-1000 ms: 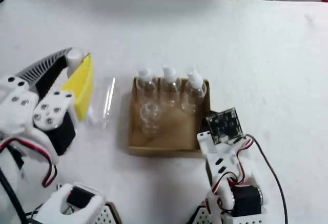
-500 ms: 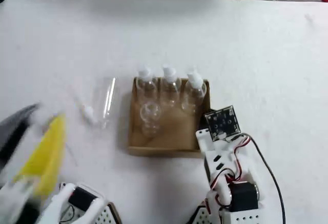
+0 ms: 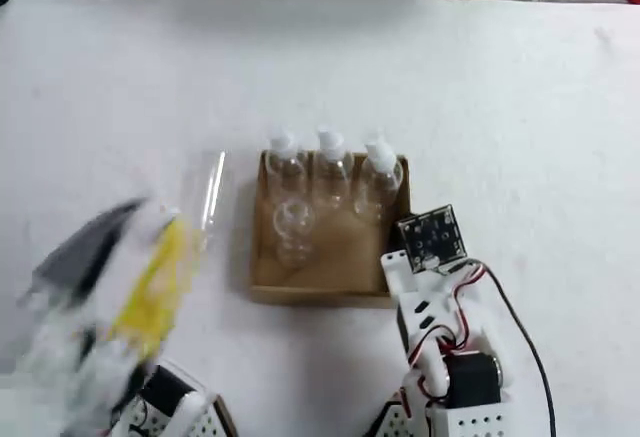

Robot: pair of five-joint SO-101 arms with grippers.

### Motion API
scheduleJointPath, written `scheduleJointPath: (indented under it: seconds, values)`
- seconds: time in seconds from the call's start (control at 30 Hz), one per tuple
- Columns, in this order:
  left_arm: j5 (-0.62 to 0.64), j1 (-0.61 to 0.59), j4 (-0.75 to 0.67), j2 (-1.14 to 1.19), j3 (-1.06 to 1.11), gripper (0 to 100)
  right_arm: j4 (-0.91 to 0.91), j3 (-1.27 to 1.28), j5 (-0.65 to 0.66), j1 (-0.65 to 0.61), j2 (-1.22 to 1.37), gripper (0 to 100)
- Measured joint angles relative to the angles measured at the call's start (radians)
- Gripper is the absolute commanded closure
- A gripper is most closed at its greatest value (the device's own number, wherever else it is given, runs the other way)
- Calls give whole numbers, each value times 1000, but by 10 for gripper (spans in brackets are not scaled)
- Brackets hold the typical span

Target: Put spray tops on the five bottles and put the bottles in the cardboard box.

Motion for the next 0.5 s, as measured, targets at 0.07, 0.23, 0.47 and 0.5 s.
scheduleJointPath:
  seconds: [0.07, 0.23, 0.47, 0.5]
  values:
    - [-2, 3, -153, 0, 158, 979, 0, 2, 0, 0, -5, 982]
    - [31, -2, -430, 77, 325, 978, -29, 32, 0, 6, -6, 982]
    - [137, 2, -552, 269, 354, 976, -207, 150, -2, 69, 0, 982]
    - [155, 2, -555, 256, 354, 976, -227, 160, -2, 66, 0, 982]
